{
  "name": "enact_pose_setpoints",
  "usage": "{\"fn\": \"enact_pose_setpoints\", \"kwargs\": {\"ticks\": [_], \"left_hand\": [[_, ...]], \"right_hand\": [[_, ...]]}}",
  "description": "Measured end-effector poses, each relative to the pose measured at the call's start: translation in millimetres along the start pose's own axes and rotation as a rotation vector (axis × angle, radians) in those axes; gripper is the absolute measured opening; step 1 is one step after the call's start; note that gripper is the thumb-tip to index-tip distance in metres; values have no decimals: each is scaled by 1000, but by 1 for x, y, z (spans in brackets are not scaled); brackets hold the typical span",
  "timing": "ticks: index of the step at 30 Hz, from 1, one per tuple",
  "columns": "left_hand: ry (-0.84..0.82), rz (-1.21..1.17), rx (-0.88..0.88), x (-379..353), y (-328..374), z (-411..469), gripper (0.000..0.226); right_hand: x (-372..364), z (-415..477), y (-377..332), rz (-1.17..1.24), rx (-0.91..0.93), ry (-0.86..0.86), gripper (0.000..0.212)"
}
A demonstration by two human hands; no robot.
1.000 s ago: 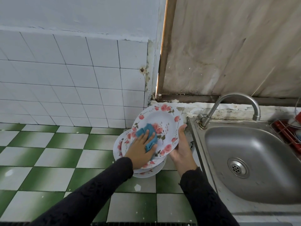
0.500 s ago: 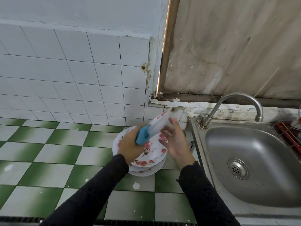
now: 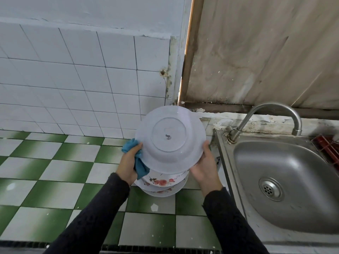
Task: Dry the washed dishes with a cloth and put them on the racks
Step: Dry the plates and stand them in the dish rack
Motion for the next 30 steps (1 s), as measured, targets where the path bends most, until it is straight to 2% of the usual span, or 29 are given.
{"fn": "enact_pose_setpoints", "kwargs": {"ticks": [1,4,6,8,10,12,13,15,18,20,21,23,24,26,29,30], "left_hand": [[73,27,-51,4,0,-1,12],[329,276,-363,5,17,-18,31],[378,454,-525,-9,22,-33,33],[269,654,-634,-36,18,-40,27],[73,865,-663,-69,3,-37,24],[-63,1071,-775,-94,-5,-29,50],[-63,1113,-839,-101,-1,-25,59],[-21,1049,-851,-100,18,-13,60],[12,858,-693,-86,40,10,38],[-14,935,-714,-92,35,0,44],[-42,1069,-787,-101,28,-12,51],[-111,1391,-1063,-123,8,-43,59],[-150,1471,-1179,-125,2,-47,61],[-188,1460,-1149,-118,11,-30,63],[-94,1070,-759,-90,41,16,67],[-69,1002,-700,-87,45,19,70]], "right_hand": [[-3,2,-4,-21,16,-1,45],[-14,5,-21,-145,113,-24,53],[-20,4,-25,-215,155,-37,52],[-28,2,-20,-307,152,-37,38],[-37,0,-5,-433,116,-1,31],[-39,0,10,-524,71,4,37],[-41,-1,14,-550,55,-10,37],[-46,-6,14,-631,47,-45,30],[-49,-8,12,-705,40,-62,28],[-49,-7,9,-683,40,-25,31],[-49,-4,9,-639,26,-11,33],[-47,1,8,-527,3,13,37],[-46,1,7,-479,-2,18,39],[-43,0,10,-462,-30,19,42],[-39,0,11,-531,-47,22,43],[-40,1,11,-533,-40,27,43]]}}
Point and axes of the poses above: each hand's wrist, its own z-axis towards the middle knuckle, its own x-axis out of the back of the hand, y = z × x, the point moved 8 cm from there along z, towards the middle knuckle, and after that the axes turned 7 degrees about z, right-handed, at the moved point
